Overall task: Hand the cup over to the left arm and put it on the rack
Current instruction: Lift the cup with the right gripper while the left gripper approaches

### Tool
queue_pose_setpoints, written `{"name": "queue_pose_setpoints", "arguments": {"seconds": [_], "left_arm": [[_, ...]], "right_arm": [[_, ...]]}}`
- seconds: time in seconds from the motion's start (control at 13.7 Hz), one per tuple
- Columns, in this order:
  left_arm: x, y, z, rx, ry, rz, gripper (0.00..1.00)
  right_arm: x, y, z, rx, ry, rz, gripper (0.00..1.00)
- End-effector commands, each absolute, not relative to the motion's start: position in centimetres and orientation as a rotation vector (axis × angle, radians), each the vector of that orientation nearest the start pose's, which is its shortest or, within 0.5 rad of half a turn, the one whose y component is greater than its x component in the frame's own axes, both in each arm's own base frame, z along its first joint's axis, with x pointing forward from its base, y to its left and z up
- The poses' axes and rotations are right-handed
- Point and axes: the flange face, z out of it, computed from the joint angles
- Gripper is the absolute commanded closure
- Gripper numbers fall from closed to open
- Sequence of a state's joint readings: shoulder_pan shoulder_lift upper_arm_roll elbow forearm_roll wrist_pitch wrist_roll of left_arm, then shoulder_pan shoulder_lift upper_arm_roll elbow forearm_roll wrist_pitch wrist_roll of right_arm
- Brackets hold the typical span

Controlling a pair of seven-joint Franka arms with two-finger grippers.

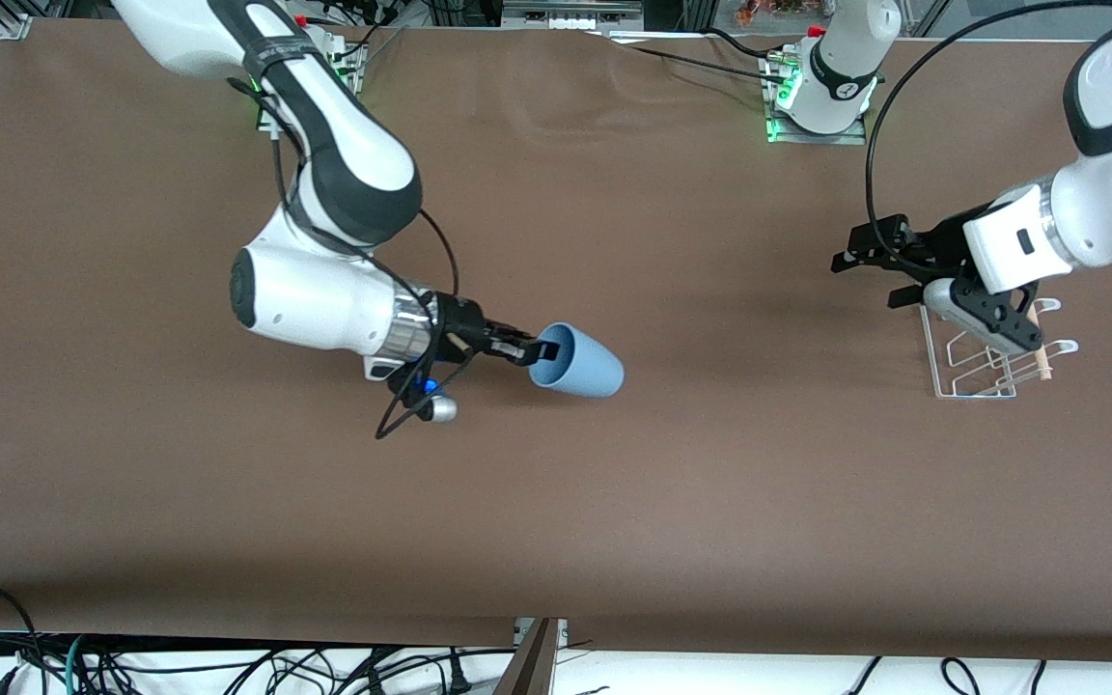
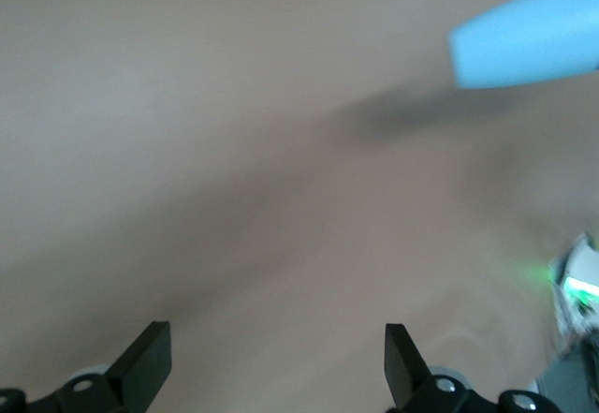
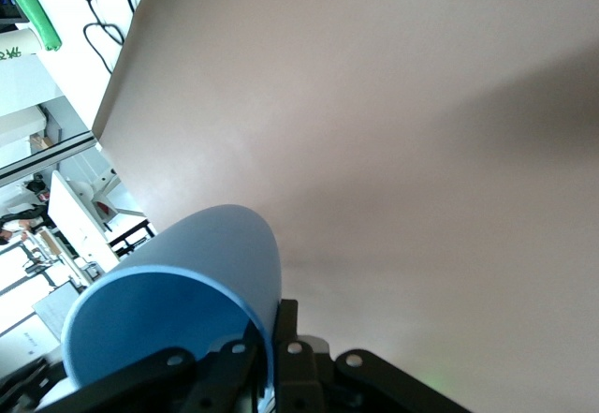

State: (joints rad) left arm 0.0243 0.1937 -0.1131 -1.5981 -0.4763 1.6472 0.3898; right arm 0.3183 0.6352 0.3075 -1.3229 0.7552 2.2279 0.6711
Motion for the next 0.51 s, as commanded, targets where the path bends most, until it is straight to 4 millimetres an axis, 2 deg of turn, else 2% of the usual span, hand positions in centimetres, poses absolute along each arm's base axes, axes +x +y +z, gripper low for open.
{"name": "queue_pose_setpoints", "arguments": {"seconds": [0.0,0.15,0.29,0.44], "left_arm": [[62.6,-10.1,51.4,2.436,-0.745,0.040,0.00],[63.0,-11.3,51.3,2.368,-0.872,0.125,0.00],[63.8,-12.3,49.9,2.244,-0.962,0.203,0.00],[63.8,-14.1,49.9,2.126,-1.096,0.294,0.00]], "right_arm": [[63.3,44.4,43.5,-2.134,0.648,0.400,1.00],[62.8,45.9,44.5,-2.075,0.682,0.453,1.00],[62.1,46.9,44.7,-2.049,0.688,0.488,1.00],[61.5,47.8,44.8,-2.011,0.718,0.536,1.00]]}}
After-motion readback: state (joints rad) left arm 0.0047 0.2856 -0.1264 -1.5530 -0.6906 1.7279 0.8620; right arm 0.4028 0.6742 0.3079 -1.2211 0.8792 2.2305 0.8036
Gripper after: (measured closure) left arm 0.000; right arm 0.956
